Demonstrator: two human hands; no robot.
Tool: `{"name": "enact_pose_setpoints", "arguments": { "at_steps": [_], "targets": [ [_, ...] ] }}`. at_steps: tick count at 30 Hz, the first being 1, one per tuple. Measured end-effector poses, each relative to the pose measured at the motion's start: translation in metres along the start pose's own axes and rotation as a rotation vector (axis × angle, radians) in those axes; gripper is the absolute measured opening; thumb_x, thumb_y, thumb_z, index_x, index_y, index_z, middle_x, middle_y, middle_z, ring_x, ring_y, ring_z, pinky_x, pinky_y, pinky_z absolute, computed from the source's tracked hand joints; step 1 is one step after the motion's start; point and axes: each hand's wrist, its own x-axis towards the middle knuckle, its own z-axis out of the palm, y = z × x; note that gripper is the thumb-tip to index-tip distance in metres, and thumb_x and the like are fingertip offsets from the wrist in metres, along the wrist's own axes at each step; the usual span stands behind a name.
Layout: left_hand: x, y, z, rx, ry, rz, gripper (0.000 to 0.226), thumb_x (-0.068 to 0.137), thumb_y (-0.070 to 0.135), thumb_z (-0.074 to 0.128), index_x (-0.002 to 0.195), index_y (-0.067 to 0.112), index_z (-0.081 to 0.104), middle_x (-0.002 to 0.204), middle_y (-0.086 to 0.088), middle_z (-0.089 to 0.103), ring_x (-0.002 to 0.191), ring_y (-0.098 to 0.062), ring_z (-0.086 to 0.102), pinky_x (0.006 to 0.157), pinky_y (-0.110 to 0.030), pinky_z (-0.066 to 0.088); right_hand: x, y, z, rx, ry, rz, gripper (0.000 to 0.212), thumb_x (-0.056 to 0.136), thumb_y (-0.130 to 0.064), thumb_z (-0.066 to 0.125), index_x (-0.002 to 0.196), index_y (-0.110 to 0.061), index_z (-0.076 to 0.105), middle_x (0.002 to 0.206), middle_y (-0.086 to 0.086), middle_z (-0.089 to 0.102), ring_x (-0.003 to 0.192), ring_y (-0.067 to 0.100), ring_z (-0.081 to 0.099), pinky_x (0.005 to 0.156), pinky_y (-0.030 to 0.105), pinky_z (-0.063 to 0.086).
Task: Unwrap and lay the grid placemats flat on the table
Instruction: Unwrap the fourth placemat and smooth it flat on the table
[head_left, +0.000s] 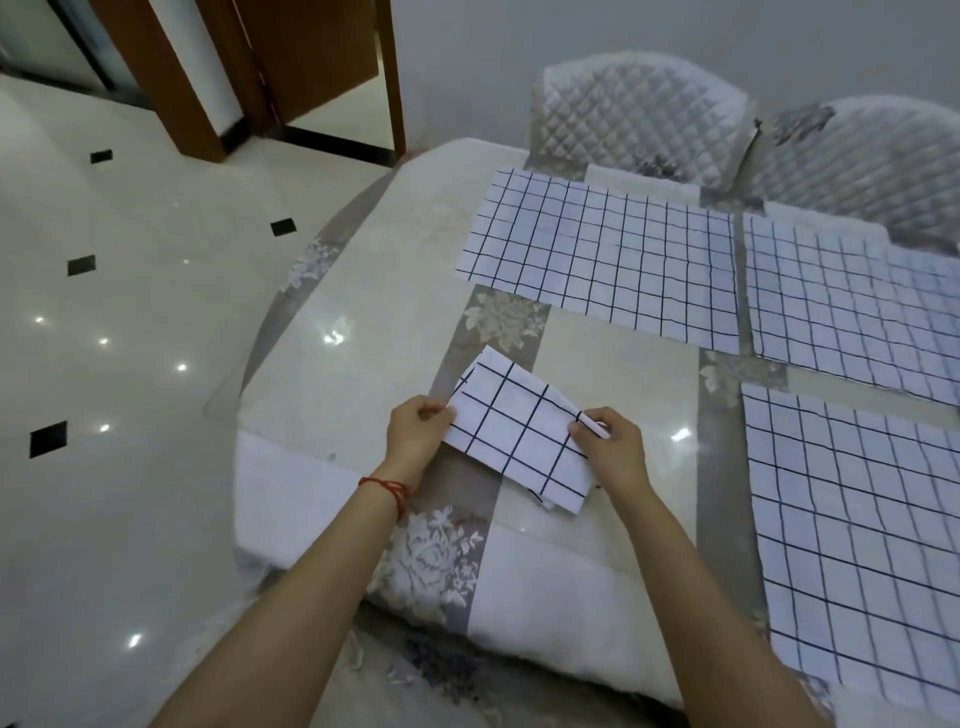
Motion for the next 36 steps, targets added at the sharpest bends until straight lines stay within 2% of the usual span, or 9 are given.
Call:
{"name": "enact_pose_setpoints", "arguments": {
  "at_steps": [5,12,15,17,23,27,29,32,36],
  "targets": [
    [-0.03,0.015,0.002,-0.394,-0.134,-0.131,0.002,0.082,0.002,0.064,0.081,0.0,0.063,0.077,-0.012,0.064,0.068,-0.021,0.061,0.049,-0.016,0.053,-0.03,-0.007,-0.016,0.206,0.07,0.01,0.019,0.085,-0.008,0.06,0.071,-0.021,0.059,0.079,0.004,0.06,0.078,0.02,0.055,0.076,0.034,0.044],
    [-0.062,0.041,0.009,-0.162,0.013,0.146,0.023,0.081,0.008,0.066,0.061,0.016,0.059,0.064,-0.003,0.06,0.066,-0.018,0.057,0.06,-0.023,0.053,-0.07,0.008,-0.041,0.052,-0.048,0.009,0.014,0.083,-0.01,0.063,0.074,-0.019,0.057,0.072,-0.002,0.059,0.072,0.016,0.055,0.065,0.023,0.043],
    [-0.077,0.062,0.008,0.006,-0.039,0.38,0.024,0.08,0.01,0.067,0.061,0.023,0.06,0.065,0.002,0.061,0.066,-0.014,0.058,0.07,-0.024,0.052,-0.079,0.004,-0.054,-0.151,-0.146,-0.003,0.018,0.083,-0.017,0.065,0.099,-0.018,0.057,0.091,-0.002,0.06,0.089,0.017,0.057,0.07,0.022,0.04],
    [-0.089,0.079,0.007,0.095,-0.109,0.503,0.017,0.08,0.01,0.067,0.067,0.022,0.064,0.067,0.007,0.062,0.066,-0.006,0.058,0.066,-0.01,0.048,-0.082,-0.011,-0.06,-0.189,-0.095,-0.151,0.04,0.084,-0.02,0.064,0.121,-0.018,0.05,0.112,-0.007,0.053,0.108,0.012,0.05,0.086,0.022,0.037],
    [-0.118,0.12,0.004,0.233,-0.309,0.703,0.011,0.081,0.012,0.066,0.072,0.017,0.067,0.071,0.001,0.066,0.069,-0.003,0.061,0.07,-0.015,0.049,-0.086,-0.073,-0.065,-0.309,-0.013,-0.681,0.06,0.085,-0.025,0.062,0.137,-0.032,0.035,0.15,-0.007,0.03,0.137,0.008,0.023,0.11,0.029,0.019],
    [-0.131,0.142,-0.001,0.258,-0.347,0.804,0.007,0.082,0.009,0.064,0.076,0.007,0.066,0.073,-0.004,0.066,0.071,-0.008,0.061,0.071,-0.018,0.05,-0.082,-0.089,-0.067,-0.379,-0.047,-0.683,0.016,0.085,-0.031,0.056,0.097,-0.026,0.064,0.098,-0.004,0.065,0.097,-0.007,0.049,0.107,0.044,0.031],
    [-0.134,0.152,-0.007,0.264,-0.279,0.838,0.01,0.083,0.011,0.064,0.073,0.014,0.064,0.068,0.005,0.063,0.065,0.001,0.055,0.067,-0.012,0.045,-0.086,-0.092,-0.075,-0.327,-0.106,-0.583,0.016,0.085,-0.023,0.058,0.069,-0.02,0.059,0.066,-0.004,0.055,0.072,-0.001,0.048,0.089,0.037,0.038],
    [-0.131,0.167,-0.019,0.217,-0.105,0.851,0.018,0.084,0.015,0.063,0.067,0.021,0.06,0.064,0.007,0.059,0.06,0.0,0.052,0.063,-0.014,0.042,-0.087,-0.078,-0.092,-0.236,-0.172,-0.448,0.022,0.083,-0.02,0.061,0.071,-0.001,0.059,0.064,0.005,0.053,0.066,0.017,0.048,0.062,0.03,0.034],
    [-0.124,0.18,-0.034,0.066,0.039,0.753,0.012,0.085,0.016,0.061,0.073,0.017,0.064,0.072,0.0,0.063,0.071,-0.012,0.057,0.072,-0.027,0.047,-0.084,-0.059,-0.11,-0.102,-0.232,-0.323,0.017,0.077,-0.015,0.069,0.061,-0.011,0.067,0.061,-0.001,0.064,0.063,0.015,0.056,0.064,0.027,0.04]
  ]
}}
